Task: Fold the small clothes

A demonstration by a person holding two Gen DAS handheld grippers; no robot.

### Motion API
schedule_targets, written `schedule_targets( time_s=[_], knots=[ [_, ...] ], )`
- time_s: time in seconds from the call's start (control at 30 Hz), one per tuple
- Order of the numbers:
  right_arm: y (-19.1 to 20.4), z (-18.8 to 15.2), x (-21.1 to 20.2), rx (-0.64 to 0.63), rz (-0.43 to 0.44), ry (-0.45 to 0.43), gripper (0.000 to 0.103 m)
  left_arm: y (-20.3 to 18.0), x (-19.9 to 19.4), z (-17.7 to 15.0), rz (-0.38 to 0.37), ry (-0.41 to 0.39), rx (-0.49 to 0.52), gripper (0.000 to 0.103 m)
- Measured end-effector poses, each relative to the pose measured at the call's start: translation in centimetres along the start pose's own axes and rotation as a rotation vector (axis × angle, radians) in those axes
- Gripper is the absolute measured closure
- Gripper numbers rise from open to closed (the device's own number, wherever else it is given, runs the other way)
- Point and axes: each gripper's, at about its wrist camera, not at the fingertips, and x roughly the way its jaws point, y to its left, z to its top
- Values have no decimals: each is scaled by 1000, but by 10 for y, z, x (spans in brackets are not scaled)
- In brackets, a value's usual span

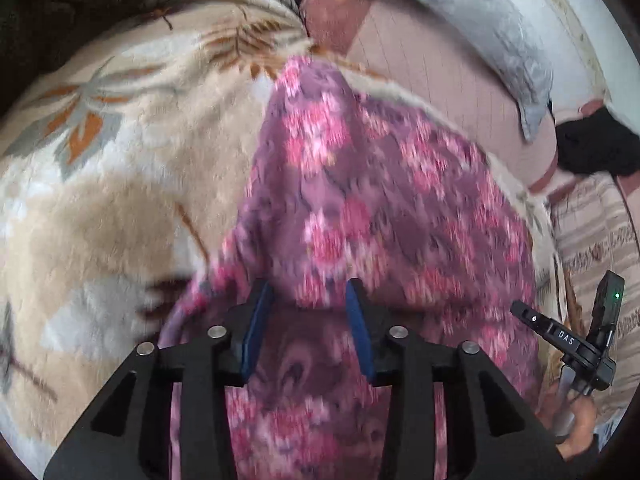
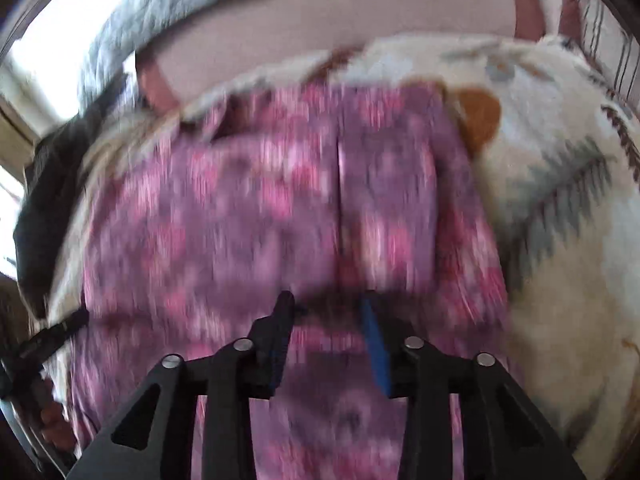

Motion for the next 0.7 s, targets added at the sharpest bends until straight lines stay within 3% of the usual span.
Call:
schedule_targets(
  time_s=[0.1, 0.23, 0.4, 0.47, 0.53, 0.6, 0.7],
  knots=[
    [2, -30, -15, -62, -49, 37, 65, -5, -10, -25, 37, 67, 38, 66],
    [-15, -75, -39, -34, -11, 129, 62, -3, -33, -69, 92, 128, 103, 65],
    [-34, -125, -78, -62, 14, 187, 61, 30, -82, -104, 128, 153, 92, 61],
    [-43, -142, -94, -56, -4, 183, 60, 45, -96, -118, 173, 169, 92, 53],
    [-63, -158, -113, -21, -8, 162, 58, 57, -107, -133, 211, 183, 95, 52],
    [-81, -166, -125, 25, 14, 142, 57, 65, -111, -151, 198, 238, 93, 52],
    [-112, -182, -136, 109, 18, 124, 48, 62, -117, -176, 146, 265, 108, 47]
  ],
)
